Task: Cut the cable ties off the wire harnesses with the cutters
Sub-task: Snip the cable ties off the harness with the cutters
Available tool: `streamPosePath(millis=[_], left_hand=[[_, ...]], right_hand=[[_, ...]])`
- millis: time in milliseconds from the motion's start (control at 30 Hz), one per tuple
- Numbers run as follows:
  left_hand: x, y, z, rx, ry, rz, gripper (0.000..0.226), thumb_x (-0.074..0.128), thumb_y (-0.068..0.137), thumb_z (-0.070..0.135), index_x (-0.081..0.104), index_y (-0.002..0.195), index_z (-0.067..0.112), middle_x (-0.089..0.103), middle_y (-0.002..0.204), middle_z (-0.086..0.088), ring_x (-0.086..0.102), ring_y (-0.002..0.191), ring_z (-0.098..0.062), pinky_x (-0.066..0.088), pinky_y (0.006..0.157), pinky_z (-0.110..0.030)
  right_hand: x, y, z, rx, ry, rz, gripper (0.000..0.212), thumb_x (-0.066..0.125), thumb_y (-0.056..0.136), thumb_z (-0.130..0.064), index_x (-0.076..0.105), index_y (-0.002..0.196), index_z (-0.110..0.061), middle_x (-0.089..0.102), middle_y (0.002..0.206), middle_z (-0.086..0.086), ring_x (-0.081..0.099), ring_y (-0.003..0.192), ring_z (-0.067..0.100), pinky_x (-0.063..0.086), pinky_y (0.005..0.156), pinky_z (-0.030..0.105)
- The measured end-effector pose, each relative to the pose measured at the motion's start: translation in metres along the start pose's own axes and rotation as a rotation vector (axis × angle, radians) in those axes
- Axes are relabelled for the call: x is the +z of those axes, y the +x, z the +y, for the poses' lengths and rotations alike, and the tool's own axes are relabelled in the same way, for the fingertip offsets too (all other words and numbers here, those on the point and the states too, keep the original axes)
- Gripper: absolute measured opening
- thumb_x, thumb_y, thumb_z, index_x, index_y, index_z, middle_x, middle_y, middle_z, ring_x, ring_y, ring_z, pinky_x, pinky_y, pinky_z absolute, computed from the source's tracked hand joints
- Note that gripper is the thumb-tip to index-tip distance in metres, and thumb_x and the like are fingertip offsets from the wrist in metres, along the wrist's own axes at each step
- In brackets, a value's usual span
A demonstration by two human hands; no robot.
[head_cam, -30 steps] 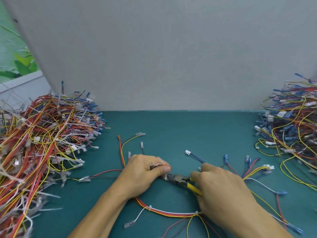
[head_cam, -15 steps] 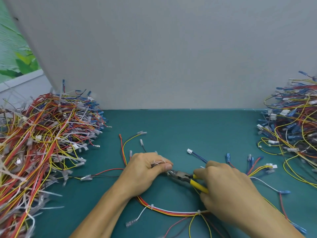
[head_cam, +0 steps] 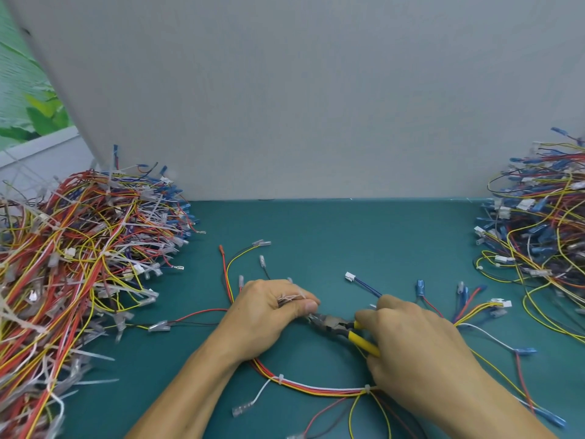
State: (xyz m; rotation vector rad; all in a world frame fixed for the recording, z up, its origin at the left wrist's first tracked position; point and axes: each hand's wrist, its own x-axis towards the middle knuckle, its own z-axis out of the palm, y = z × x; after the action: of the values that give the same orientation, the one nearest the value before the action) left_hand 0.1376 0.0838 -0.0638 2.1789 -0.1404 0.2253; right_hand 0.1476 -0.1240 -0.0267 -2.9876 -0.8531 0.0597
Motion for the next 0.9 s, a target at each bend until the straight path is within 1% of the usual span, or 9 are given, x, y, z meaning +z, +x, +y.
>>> streamPosePath(millis=[167, 367, 433, 533, 633, 667, 733, 800, 900], left_hand=[[0.0, 0.0, 0.0, 0.001, -0.008, 0.0, 0.009, 0.068, 0.084, 0.026, 0.073, 0.079, 0.031, 0.071, 0.083, 0.021, 0.066, 0.085, 0.0, 0.045, 0.089, -0.017], [0.004, 0.0, 0.003, 0.011, 0.011, 0.038, 0.014, 0.066, 0.085, 0.02, 0.073, 0.075, 0.014, 0.069, 0.077, 0.008, 0.064, 0.079, -0.006, 0.047, 0.083, -0.029], [0.007, 0.001, 0.004, 0.01, 0.061, 0.079, 0.015, 0.065, 0.085, 0.02, 0.07, 0.072, 0.014, 0.067, 0.074, 0.007, 0.063, 0.078, -0.007, 0.046, 0.083, -0.023], [0.009, 0.0, 0.006, 0.005, 0.079, 0.145, 0.015, 0.068, 0.083, 0.015, 0.069, 0.068, 0.014, 0.068, 0.074, 0.003, 0.062, 0.079, -0.007, 0.035, 0.078, -0.001], [0.009, 0.0, 0.006, -0.002, 0.025, 0.167, 0.015, 0.066, 0.08, 0.015, 0.068, 0.067, 0.009, 0.066, 0.072, 0.0, 0.06, 0.073, -0.009, 0.04, 0.075, -0.01], [0.009, 0.0, 0.005, -0.005, 0.006, 0.16, 0.015, 0.066, 0.081, 0.015, 0.068, 0.067, 0.009, 0.066, 0.072, -0.001, 0.06, 0.072, -0.01, 0.043, 0.075, -0.017], [0.009, 0.0, 0.005, -0.026, -0.023, 0.145, 0.015, 0.066, 0.082, 0.017, 0.069, 0.068, 0.011, 0.066, 0.073, 0.002, 0.061, 0.073, -0.011, 0.046, 0.075, -0.027], [0.009, 0.001, 0.005, -0.042, -0.029, 0.137, 0.017, 0.068, 0.085, 0.014, 0.068, 0.068, 0.015, 0.067, 0.075, 0.008, 0.061, 0.075, -0.009, 0.047, 0.076, -0.029], [0.009, 0.002, 0.004, -0.054, -0.024, 0.143, 0.021, 0.068, 0.086, 0.009, 0.066, 0.067, 0.018, 0.067, 0.077, 0.01, 0.062, 0.077, -0.009, 0.047, 0.078, -0.029]], right_hand=[[0.003, 0.001, -0.001, -0.014, 0.009, 0.029, 0.002, 0.045, 0.087, -0.029, 0.043, 0.089, -0.03, 0.033, 0.086, -0.004, 0.056, 0.097, 0.023, 0.03, 0.06, 0.032], [0.009, 0.001, -0.002, -0.034, -0.012, 0.046, 0.007, 0.044, 0.09, -0.028, 0.047, 0.096, -0.027, 0.03, 0.085, -0.004, 0.054, 0.095, 0.025, 0.022, 0.049, 0.032], [0.011, 0.001, -0.001, -0.044, -0.034, 0.063, 0.007, 0.043, 0.091, -0.028, 0.046, 0.097, -0.025, 0.03, 0.086, -0.003, 0.052, 0.092, 0.026, 0.02, 0.05, 0.033], [0.014, -0.001, -0.003, -0.057, -0.041, 0.066, 0.011, 0.044, 0.087, -0.021, 0.035, 0.091, -0.027, 0.028, 0.085, -0.003, 0.049, 0.09, 0.027, 0.011, 0.046, 0.03], [0.016, 0.0, -0.007, -0.065, -0.015, 0.105, 0.017, 0.048, 0.083, -0.018, 0.036, 0.091, -0.027, 0.029, 0.086, -0.003, 0.052, 0.097, 0.027, 0.008, 0.046, 0.027], [0.018, 0.0, -0.008, -0.091, -0.003, 0.166, 0.019, 0.055, 0.079, -0.019, 0.043, 0.091, -0.025, 0.034, 0.085, -0.002, 0.055, 0.092, 0.027, 0.007, 0.046, 0.027], [0.015, 0.001, -0.01, -0.065, -0.069, 0.175, 0.034, 0.079, 0.048, -0.02, 0.055, 0.072, -0.02, 0.046, 0.069, -0.002, 0.058, 0.061, 0.025, 0.0, 0.044, 0.026], [0.01, 0.001, -0.013, -0.004, -0.068, 0.178, 0.044, 0.084, 0.022, -0.017, 0.054, 0.054, -0.02, 0.046, 0.053, -0.001, 0.05, 0.04, 0.023, -0.007, 0.048, 0.024], [0.012, 0.0, -0.013, 0.03, -0.051, 0.202, 0.045, 0.087, 0.022, -0.018, 0.053, 0.052, -0.019, 0.044, 0.051, -0.001, 0.047, 0.037, 0.023, -0.01, 0.053, 0.022]])
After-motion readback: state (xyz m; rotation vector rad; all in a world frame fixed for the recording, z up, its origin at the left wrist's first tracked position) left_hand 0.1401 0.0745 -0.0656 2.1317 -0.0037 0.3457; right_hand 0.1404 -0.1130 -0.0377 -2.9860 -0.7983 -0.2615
